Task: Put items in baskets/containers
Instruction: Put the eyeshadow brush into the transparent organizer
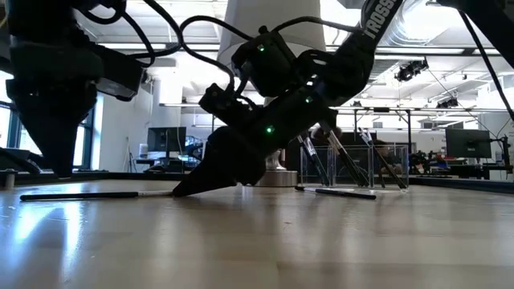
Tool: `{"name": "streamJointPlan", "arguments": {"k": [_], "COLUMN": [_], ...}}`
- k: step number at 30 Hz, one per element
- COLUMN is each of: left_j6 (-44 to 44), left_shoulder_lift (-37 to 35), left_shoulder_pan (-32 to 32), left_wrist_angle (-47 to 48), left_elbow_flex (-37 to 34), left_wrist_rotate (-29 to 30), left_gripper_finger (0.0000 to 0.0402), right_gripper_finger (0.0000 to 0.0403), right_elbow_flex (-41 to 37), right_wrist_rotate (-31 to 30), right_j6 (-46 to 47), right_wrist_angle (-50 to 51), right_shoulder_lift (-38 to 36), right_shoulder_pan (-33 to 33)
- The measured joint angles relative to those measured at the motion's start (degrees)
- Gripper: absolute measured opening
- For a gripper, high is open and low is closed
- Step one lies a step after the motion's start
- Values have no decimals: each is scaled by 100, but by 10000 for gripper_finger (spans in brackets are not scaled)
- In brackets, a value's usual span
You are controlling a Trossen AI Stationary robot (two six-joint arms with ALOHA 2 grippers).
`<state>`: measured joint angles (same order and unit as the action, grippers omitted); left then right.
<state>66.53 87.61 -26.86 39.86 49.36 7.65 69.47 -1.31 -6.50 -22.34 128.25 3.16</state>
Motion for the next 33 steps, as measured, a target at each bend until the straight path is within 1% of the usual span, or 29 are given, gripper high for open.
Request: {"name": "streamJointPlan", "arguments": {"k": [3, 8, 9, 12, 15, 20, 24, 27, 30, 33], "left_j6": [1, -6, -8, -12, -29, -306, -421, -478, -528, -757], "left_shoulder_lift": [0, 0, 0, 0, 0, 0, 0, 0, 0, 0], "left_shoulder_pan": [1, -1, 1, 1, 1, 1, 1, 1, 1, 1], "left_wrist_angle": [-25, -74, -74, -76, -76, -29, 303, 629, 885, 980], "left_elbow_flex": [0, 0, 0, 0, 0, 0, 0, 0, 0, 0], "left_wrist_rotate": [44, 92, 139, 269, 377, 500, 514, 521, 699, 843], "left_gripper_finger": [106, 106, 106, 106, 106, 106, 106, 106, 106, 106], "right_gripper_finger": [83, 14, 8, 10, 3, 1, 1, 1, 0, 0], "right_elbow_flex": [0, 2, 3, 9, 7, 7, 7, -13, -29, -31], "right_wrist_rotate": [88, 276, 288, 301, 315, 278, 74, 70, 40, 16], "right_j6": [-2, 32, 61, 131, 218, 611, 1086, 1407, 1586, 1773], "right_wrist_angle": [21, 190, 244, 340, 390, 480, 577, 437, 187, 31], "right_shoulder_lift": [0, -12, -17, -22, -26, -26, -31, -26, -26, -42], "right_shoulder_pan": [0, 7, 7, 7, 7, 56, 127, 160, 179, 184]}}
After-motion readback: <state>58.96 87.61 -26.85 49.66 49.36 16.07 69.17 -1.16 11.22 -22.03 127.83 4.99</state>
